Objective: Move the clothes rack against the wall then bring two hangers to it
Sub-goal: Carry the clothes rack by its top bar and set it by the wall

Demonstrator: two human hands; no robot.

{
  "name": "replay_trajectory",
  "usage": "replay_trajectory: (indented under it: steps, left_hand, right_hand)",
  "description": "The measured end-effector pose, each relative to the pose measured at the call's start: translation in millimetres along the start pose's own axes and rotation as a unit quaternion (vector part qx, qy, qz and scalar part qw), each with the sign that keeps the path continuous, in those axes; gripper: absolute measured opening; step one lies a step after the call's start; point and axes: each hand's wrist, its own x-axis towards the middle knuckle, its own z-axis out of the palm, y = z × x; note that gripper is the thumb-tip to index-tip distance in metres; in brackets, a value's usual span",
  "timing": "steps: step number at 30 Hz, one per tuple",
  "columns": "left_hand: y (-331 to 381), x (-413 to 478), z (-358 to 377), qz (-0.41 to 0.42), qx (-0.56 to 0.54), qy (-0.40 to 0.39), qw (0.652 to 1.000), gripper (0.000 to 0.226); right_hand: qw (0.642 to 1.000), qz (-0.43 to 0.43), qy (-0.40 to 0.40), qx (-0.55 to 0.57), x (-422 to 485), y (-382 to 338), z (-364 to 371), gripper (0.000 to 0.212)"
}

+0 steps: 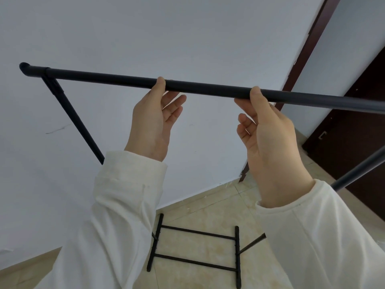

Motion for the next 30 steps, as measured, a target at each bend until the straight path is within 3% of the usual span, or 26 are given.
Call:
replay_trajectory:
  steps: [11,19,24,30]
  left_hand:
    - [-11,-19,7,0.004,0.016,-0.021,1.000,0.020]
    - [-34,-61,34,0.021,0.158,-0.039,0.986,0.017]
    - [-49,-95,68,0.137,0.333,-0.099,0.928,0.017]
    - [-47,-125,124,0.350,0.457,-0.180,0.797,0.005]
  right_hand:
    - [1.000,-0.001,-0.024,-0.018,-10,3,-11,0.010]
    - [0.998,0.003,-0.033,-0.044,-19,-5,-60,0.005]
    - [0.995,-0.014,-0.037,-0.091,-25,-12,-120,0.008]
    - [0.987,-0.042,0.015,-0.155,-27,-19,-206,0.007]
